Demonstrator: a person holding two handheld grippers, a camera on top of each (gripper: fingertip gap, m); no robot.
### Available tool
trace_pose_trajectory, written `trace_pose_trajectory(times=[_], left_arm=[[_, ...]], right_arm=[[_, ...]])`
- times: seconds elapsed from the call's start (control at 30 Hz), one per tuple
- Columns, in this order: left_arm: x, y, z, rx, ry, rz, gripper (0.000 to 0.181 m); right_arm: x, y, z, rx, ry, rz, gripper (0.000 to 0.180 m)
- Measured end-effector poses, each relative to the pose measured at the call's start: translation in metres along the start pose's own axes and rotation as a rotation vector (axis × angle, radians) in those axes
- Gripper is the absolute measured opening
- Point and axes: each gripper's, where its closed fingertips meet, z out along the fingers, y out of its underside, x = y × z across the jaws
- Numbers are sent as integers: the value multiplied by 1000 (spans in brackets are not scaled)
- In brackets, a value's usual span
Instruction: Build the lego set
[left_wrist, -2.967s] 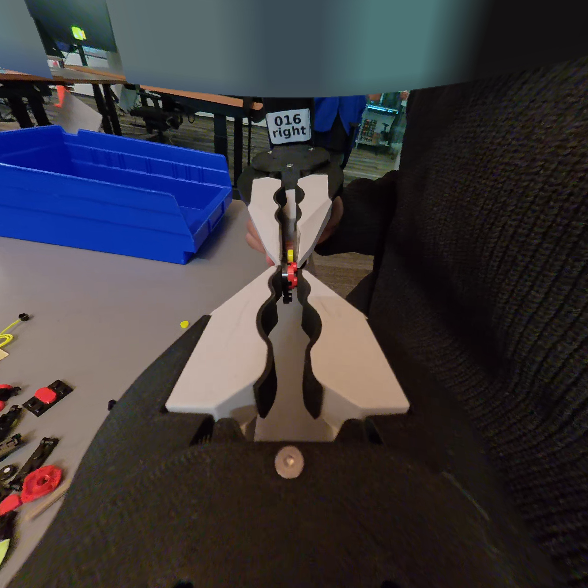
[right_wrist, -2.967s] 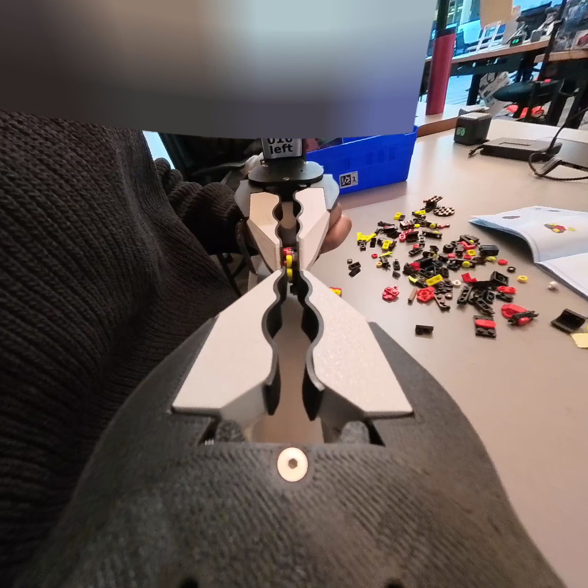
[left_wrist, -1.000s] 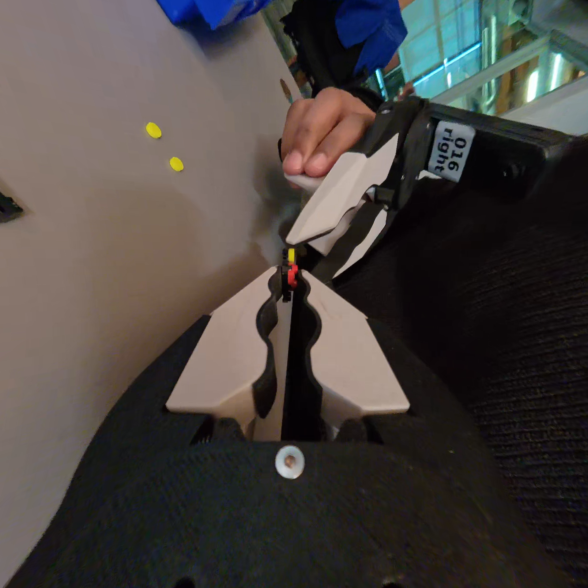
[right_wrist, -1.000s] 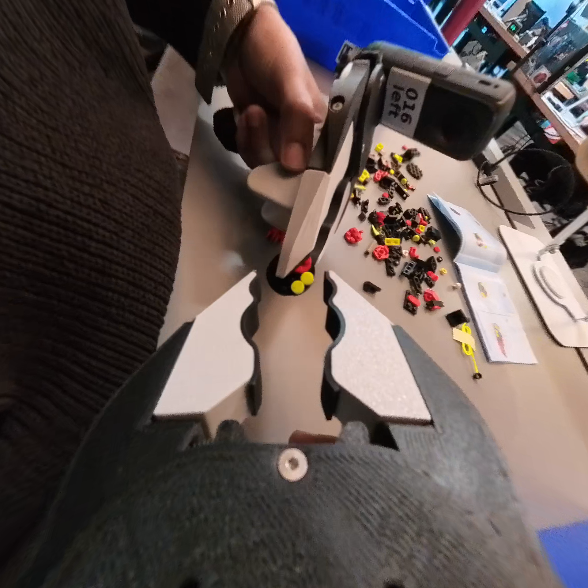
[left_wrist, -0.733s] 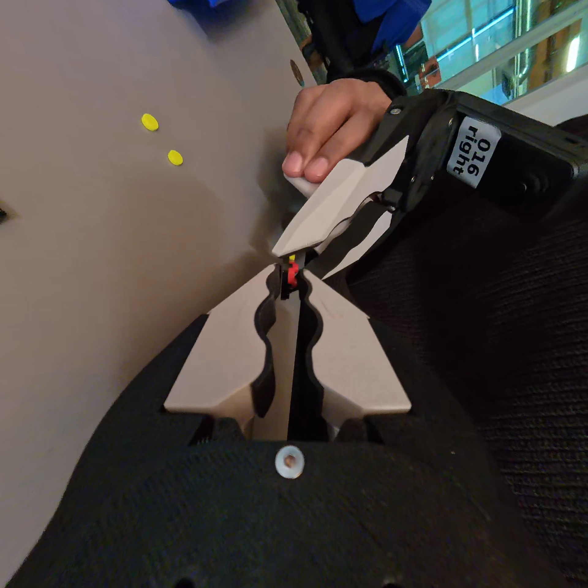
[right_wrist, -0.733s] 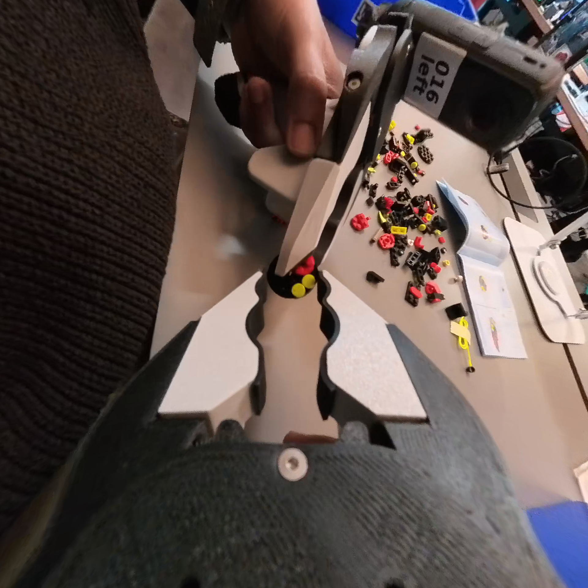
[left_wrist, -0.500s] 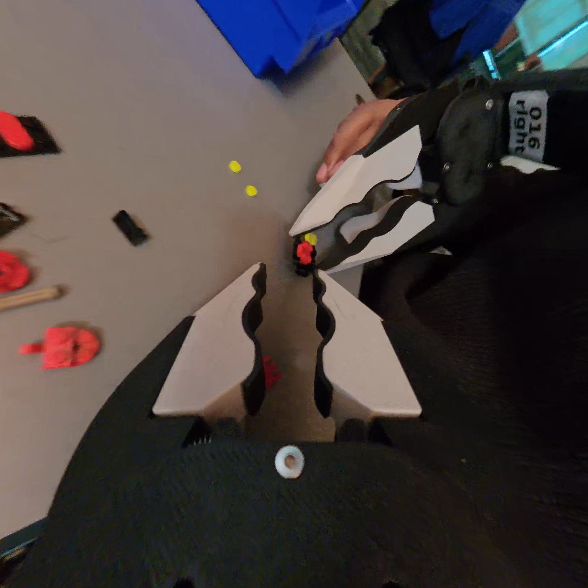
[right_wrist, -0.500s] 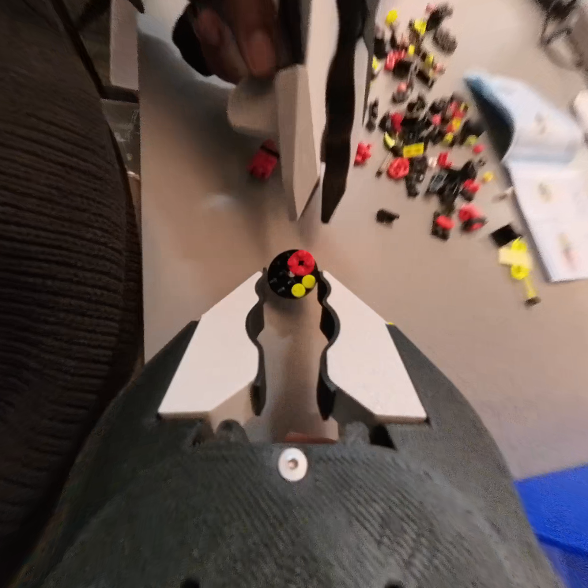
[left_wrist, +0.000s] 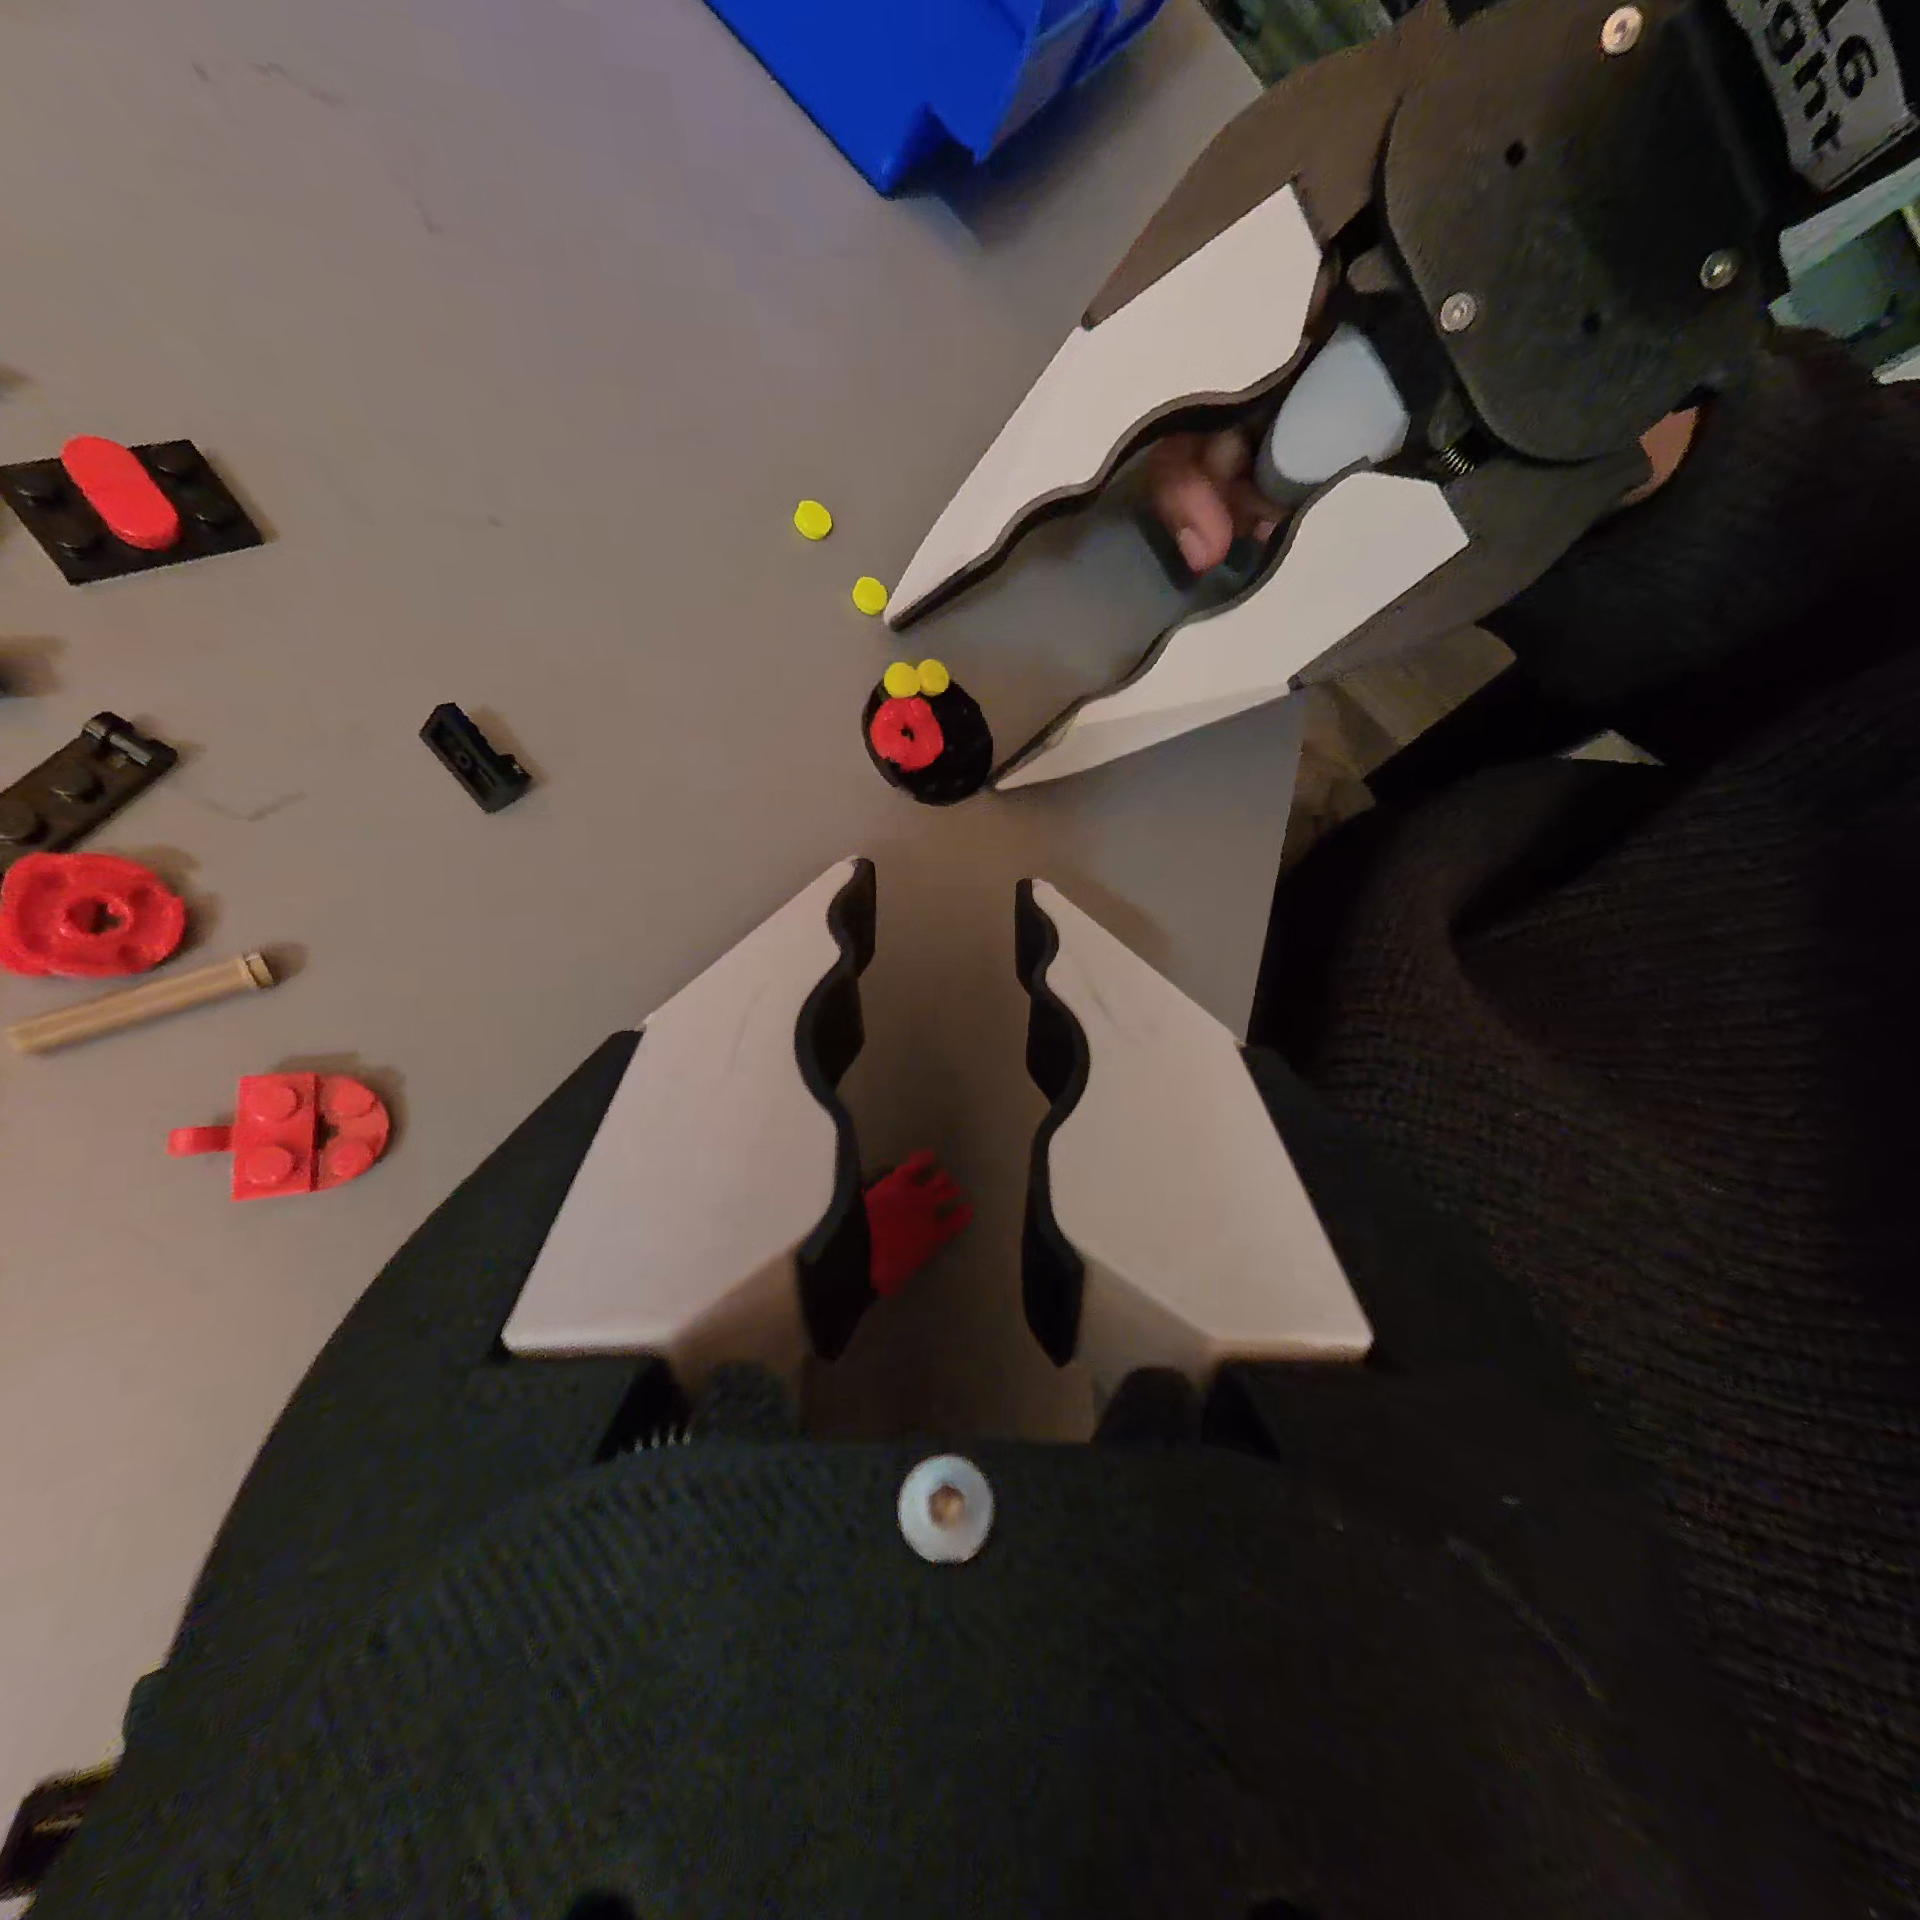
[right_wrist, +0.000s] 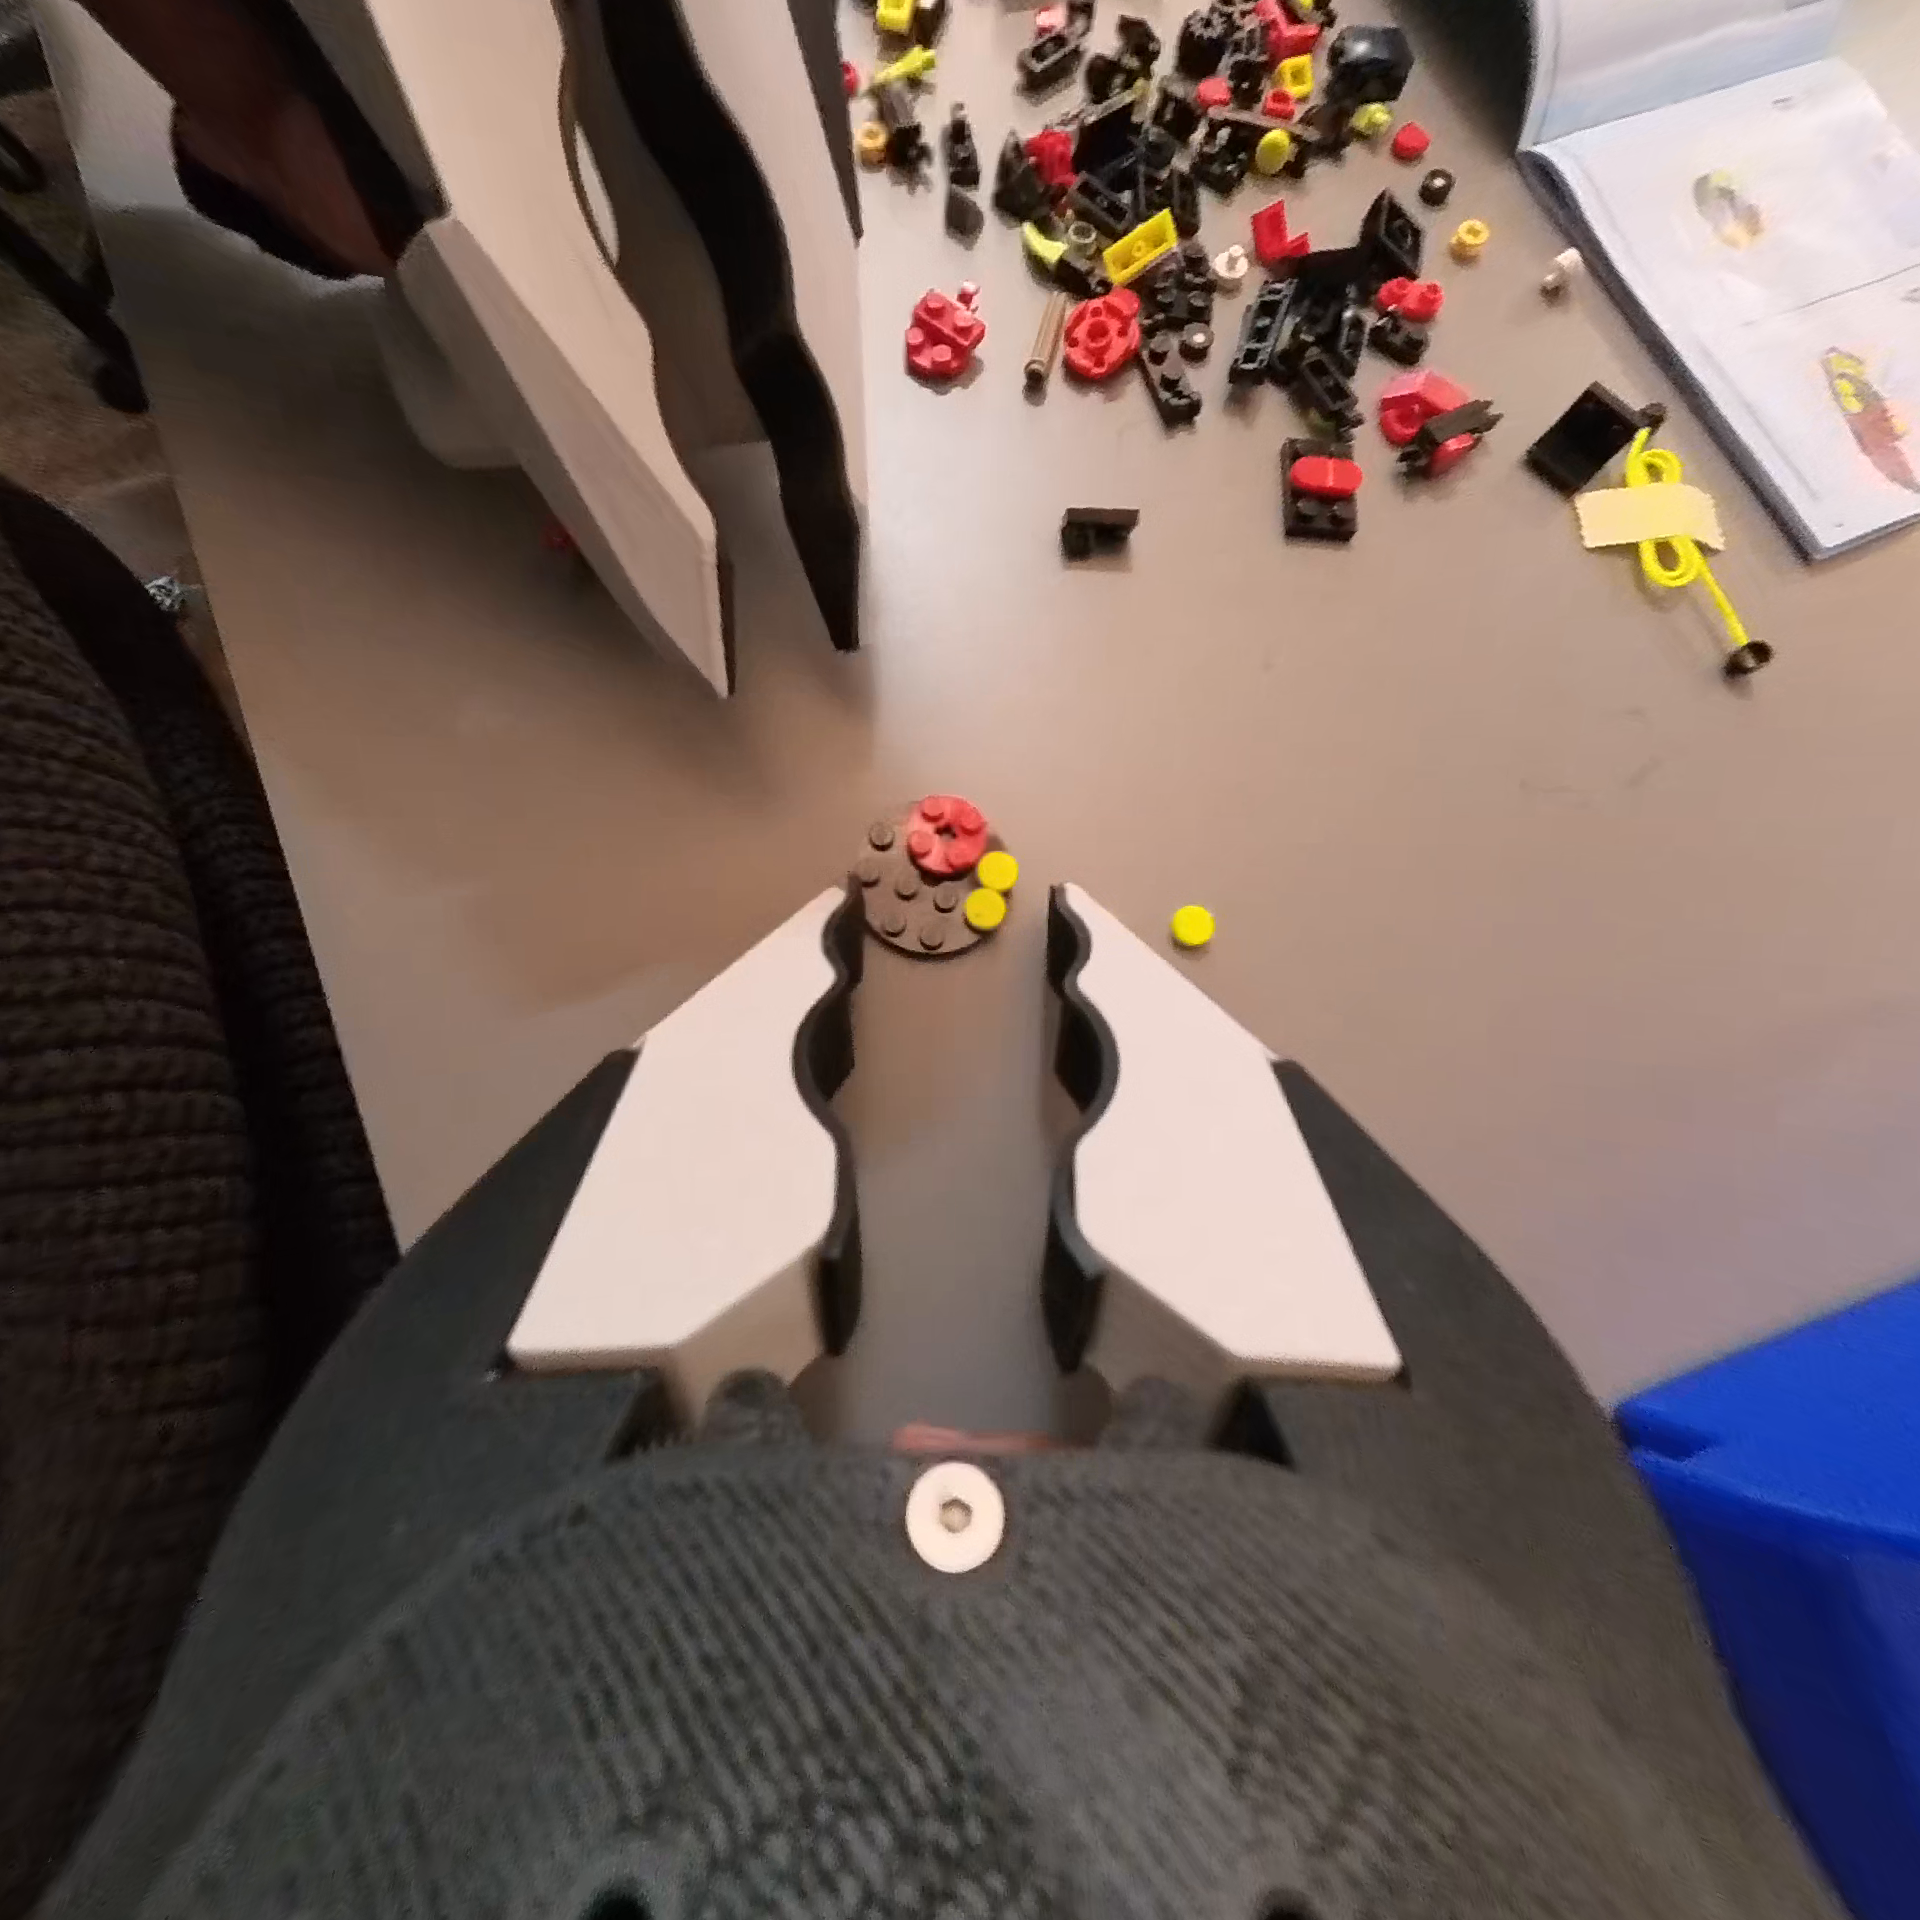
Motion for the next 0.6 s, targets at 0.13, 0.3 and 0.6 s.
trace_pose_trajectory(times=[0.13, 0.3, 0.6], left_arm=[[-1, 1, 1, -5, -3, -2, 24], [-4, -7, -4, 43, -29, 11, 23], [-4, -16, -10, 103, 15, -56, 21]], right_arm=[[6, 3, -4, 3, -21, 71, 30], [-16, -5, -5, 43, -172, 135, 27], [-6, -7, -7, 54, -143, 158, 27]])
